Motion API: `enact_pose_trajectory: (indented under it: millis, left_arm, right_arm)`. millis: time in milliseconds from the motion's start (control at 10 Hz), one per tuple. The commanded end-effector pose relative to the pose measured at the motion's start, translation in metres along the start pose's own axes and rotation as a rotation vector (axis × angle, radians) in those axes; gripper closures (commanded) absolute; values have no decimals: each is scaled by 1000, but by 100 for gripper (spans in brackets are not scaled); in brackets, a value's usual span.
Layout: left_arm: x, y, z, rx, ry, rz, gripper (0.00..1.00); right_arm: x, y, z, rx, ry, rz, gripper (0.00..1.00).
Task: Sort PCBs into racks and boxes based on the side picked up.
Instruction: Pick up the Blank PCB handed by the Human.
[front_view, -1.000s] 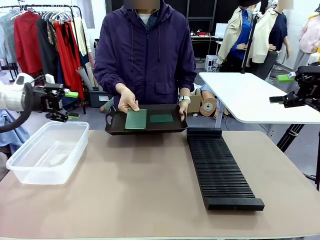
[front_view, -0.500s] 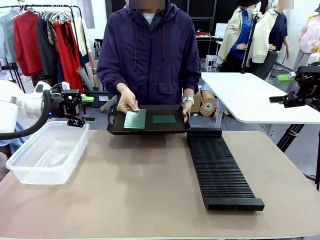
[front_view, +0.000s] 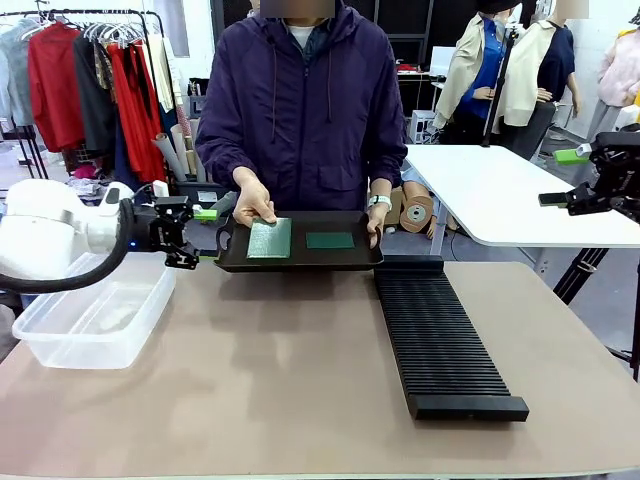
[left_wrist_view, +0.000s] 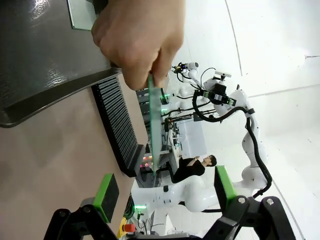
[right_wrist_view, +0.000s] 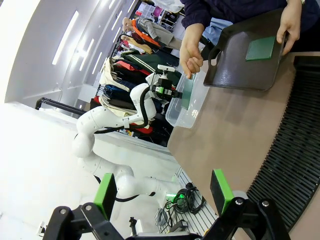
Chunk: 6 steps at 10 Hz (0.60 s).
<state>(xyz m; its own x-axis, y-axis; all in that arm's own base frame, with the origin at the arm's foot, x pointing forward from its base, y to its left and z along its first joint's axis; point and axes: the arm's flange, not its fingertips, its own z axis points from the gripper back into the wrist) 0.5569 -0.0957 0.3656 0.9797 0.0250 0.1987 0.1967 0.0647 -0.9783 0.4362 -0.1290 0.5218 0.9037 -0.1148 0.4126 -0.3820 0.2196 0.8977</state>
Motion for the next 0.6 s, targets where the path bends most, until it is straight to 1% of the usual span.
enact_pose_trajectory:
  millis: [0, 100, 200, 500]
  left_arm:
    - [2, 9, -15, -12, -32, -37, 0]
    - [4, 11, -26, -14, -27, -30, 0]
    - [6, 13, -35, -25, -45, -38, 0]
    - [12, 16, -53, -61, -56, -31, 0]
  right_arm:
    - [1, 2, 0, 4, -1, 2, 0]
    - [1, 2, 0, 4, -1, 2, 0]
    - [1, 2, 0, 4, -1, 2, 0]
    - [1, 2, 0, 4, -1, 2, 0]
